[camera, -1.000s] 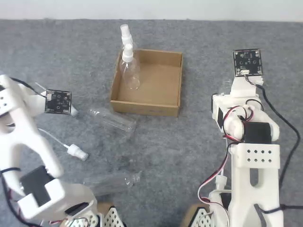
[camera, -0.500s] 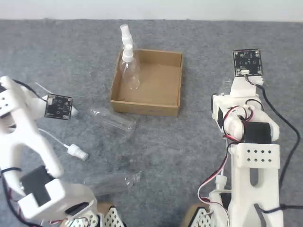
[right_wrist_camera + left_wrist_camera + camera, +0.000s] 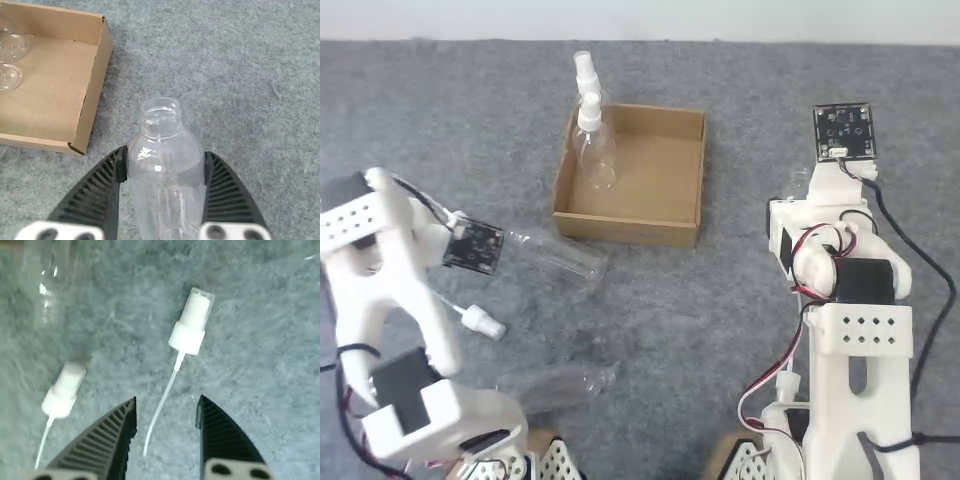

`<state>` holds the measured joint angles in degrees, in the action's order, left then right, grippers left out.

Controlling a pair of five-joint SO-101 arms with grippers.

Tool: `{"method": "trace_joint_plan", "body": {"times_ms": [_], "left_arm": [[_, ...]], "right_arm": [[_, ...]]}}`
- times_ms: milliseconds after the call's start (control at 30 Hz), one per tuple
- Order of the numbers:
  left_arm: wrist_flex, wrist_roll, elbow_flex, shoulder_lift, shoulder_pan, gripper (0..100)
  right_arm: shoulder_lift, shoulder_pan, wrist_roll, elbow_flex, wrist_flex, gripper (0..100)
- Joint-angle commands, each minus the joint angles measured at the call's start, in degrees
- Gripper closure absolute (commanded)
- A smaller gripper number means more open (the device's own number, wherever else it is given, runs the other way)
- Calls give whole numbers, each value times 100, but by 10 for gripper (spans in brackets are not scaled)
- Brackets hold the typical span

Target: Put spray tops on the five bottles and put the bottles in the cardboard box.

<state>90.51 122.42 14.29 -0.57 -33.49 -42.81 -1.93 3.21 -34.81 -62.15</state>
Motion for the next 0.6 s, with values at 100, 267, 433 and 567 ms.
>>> {"method": "trace_joint_plan", "body": {"times_ms": [100,267,433,567], "left_arm": [[-677,53,787,-62,316,817],[-923,44,1332,-62,536,816],[-1582,-396,2000,-62,879,815],[-1837,-624,2255,-123,1029,815]], "right_arm": [[-207,13,9,97,66,907],[-207,13,9,97,66,907],[-207,13,9,97,66,907],[-207,13,9,97,57,907]]}}
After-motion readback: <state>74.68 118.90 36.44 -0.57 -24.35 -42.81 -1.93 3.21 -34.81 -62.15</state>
